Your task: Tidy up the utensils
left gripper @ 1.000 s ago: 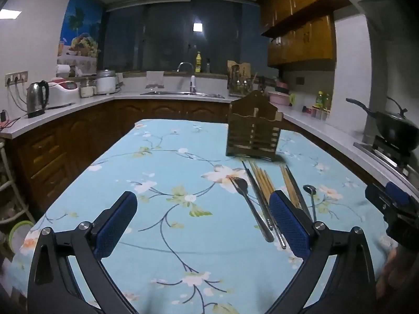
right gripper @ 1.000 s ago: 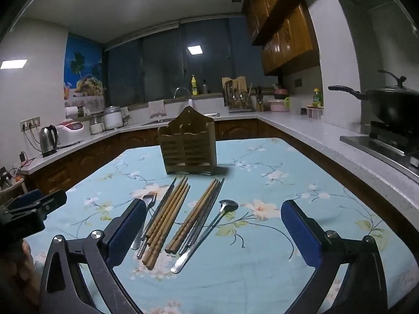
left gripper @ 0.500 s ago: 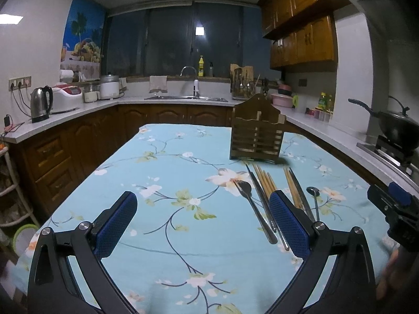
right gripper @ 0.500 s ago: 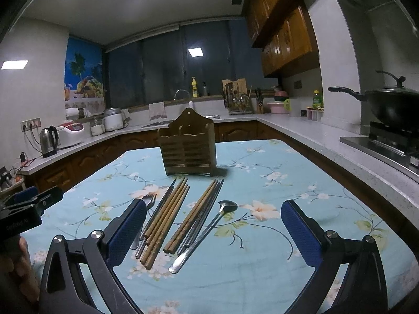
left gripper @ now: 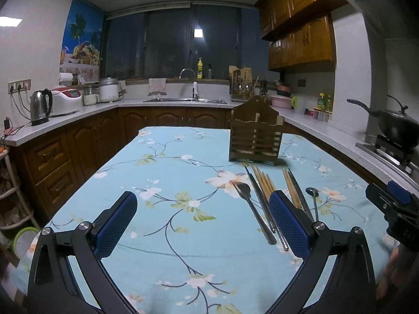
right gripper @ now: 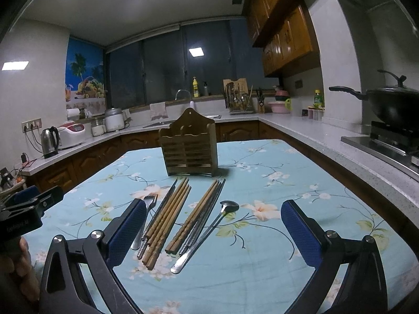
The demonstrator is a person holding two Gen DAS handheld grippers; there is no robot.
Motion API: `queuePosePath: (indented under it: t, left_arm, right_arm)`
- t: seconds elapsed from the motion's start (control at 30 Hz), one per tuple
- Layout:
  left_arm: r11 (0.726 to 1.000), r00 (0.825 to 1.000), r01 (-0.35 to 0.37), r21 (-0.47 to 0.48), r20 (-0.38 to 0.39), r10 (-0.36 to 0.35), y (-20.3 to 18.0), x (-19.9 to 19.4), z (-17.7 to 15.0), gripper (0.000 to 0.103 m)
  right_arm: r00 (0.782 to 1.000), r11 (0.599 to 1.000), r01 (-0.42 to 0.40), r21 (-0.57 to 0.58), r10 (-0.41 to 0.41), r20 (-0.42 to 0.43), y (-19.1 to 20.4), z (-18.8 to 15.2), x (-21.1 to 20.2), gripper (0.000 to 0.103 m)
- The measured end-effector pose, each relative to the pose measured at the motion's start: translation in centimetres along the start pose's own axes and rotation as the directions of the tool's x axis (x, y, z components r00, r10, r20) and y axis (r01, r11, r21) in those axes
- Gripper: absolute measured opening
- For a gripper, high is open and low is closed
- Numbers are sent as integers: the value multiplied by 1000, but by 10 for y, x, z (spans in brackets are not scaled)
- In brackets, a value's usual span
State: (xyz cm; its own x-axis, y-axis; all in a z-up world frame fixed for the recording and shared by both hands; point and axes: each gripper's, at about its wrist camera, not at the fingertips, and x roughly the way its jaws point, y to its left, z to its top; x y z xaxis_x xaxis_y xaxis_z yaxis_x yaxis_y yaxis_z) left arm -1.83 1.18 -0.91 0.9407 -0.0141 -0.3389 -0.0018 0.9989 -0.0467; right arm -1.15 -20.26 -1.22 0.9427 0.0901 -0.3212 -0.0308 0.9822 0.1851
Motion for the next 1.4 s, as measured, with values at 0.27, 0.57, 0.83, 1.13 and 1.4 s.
queuePosePath:
  t: [0.27, 0.57, 0.83, 1.13, 1.4]
  left_arm:
    - [1000, 1000, -4, 0, -1, 4, 1, 0, -1, 103]
    - [1000, 1000, -7, 1, 1, 7, 1, 0, -1, 103]
    - [1000, 1000, -3, 0, 1, 3, 1, 0, -1, 103]
    - [1000, 1000, -3, -6, 2, 3, 2, 0, 0, 103]
    - [999, 1000, 20, -28, -22, -20, 4, 4, 7, 103]
  right_arm:
    - [1000, 1000, 0, 0, 0, 1, 1, 0, 0, 103]
    - [1000, 1000, -2, -2, 2, 5, 3, 0, 0, 103]
    - [1000, 1000, -7, -3, 7, 10, 5, 0, 0, 103]
    - [1000, 1000, -6, -1, 6, 10, 6, 0, 0, 103]
    - [1000, 1000, -16, 2, 16, -2, 5, 0, 3, 103]
